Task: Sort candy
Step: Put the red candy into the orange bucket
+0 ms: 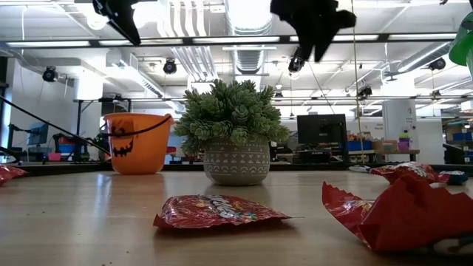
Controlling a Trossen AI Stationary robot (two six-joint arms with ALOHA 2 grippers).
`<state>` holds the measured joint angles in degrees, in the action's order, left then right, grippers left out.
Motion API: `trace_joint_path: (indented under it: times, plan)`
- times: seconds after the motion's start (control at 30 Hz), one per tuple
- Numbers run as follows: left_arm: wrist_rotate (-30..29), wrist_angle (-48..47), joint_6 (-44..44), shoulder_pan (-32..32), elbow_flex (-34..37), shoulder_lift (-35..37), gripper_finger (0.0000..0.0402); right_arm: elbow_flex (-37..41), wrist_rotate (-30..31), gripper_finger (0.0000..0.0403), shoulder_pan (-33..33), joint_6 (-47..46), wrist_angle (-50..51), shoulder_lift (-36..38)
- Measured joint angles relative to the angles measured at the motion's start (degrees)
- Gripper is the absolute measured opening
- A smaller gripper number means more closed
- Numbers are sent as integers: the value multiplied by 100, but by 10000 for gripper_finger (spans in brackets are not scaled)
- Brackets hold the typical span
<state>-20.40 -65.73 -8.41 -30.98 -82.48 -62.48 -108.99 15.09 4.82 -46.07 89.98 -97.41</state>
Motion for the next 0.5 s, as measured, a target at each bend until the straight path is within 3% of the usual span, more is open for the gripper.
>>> trace_joint_path:
  times: [0.5]
  plan:
    - [2,4,-332,0,0,-17,131,1917,-644,179,-195,-1909,8,522]
